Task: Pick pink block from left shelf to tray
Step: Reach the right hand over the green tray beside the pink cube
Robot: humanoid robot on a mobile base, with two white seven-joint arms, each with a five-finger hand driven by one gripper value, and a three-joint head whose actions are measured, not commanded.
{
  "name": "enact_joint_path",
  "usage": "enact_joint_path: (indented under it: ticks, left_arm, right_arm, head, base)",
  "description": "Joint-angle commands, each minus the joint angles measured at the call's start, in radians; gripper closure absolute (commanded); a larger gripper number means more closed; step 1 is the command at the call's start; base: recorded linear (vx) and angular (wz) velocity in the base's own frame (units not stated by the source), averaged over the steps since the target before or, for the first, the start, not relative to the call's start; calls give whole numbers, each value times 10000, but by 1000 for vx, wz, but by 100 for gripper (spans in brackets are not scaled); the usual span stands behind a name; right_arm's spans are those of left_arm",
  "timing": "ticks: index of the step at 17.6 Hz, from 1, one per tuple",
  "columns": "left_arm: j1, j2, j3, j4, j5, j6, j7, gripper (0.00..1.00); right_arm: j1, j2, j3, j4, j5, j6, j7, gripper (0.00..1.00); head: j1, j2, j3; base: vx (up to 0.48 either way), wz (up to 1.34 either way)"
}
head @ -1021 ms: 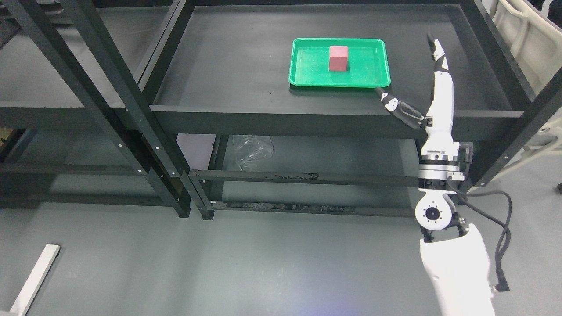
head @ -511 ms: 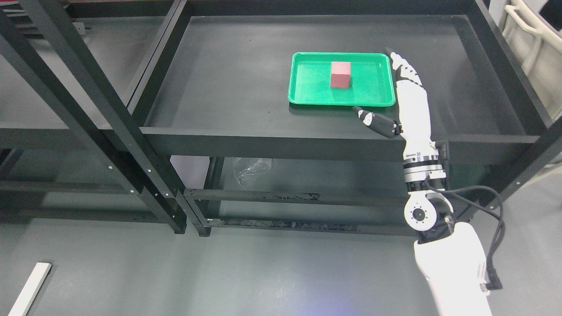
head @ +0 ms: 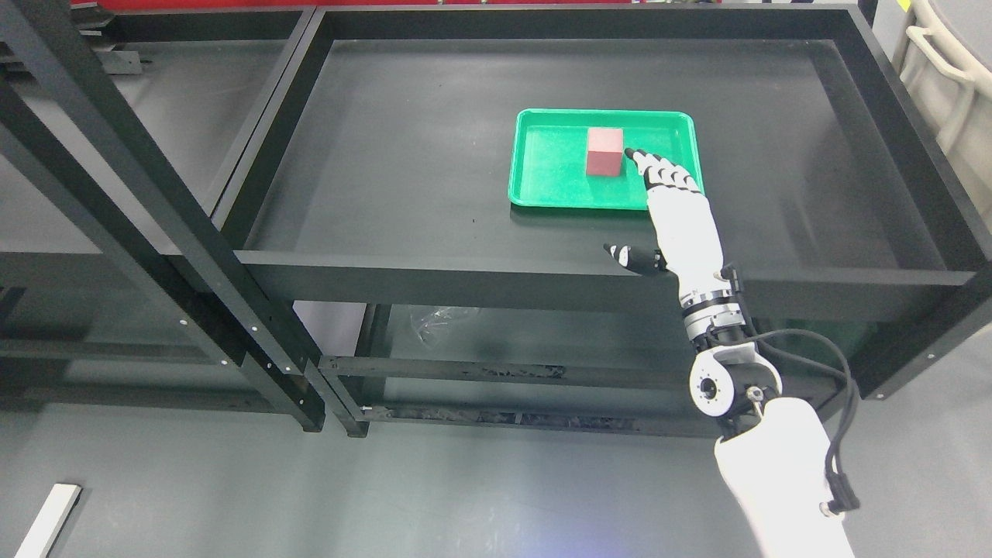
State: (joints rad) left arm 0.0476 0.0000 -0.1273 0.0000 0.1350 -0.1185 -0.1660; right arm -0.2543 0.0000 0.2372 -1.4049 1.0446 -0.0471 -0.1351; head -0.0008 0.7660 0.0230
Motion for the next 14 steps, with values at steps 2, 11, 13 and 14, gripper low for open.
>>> enact_joint_path:
  ticks: [2, 11, 13, 14]
  left_arm:
    - [0, 174, 0, -175, 0, -11, 3, 0]
    - [0, 174, 0, -175, 0, 4, 3, 0]
    - [0, 174, 0, -175, 0, -11, 3, 0]
    - [0, 174, 0, -175, 0, -11, 3, 0]
  right_arm:
    - [-2780, -174, 390, 949, 1365, 408, -486, 2]
    - [-3363, -174, 482, 964, 1703, 455, -1303, 1]
    - [-3394, -174, 482, 964, 1703, 455, -1303, 1]
    - [-3394, -174, 482, 964, 1688, 455, -1303, 1]
  head:
    - [0, 0, 0]
    - [0, 0, 0]
    - [0, 0, 0]
    - [0, 0, 0]
  base:
    - [124, 9]
    - [157, 5]
    - [173, 23]
    - [155, 29]
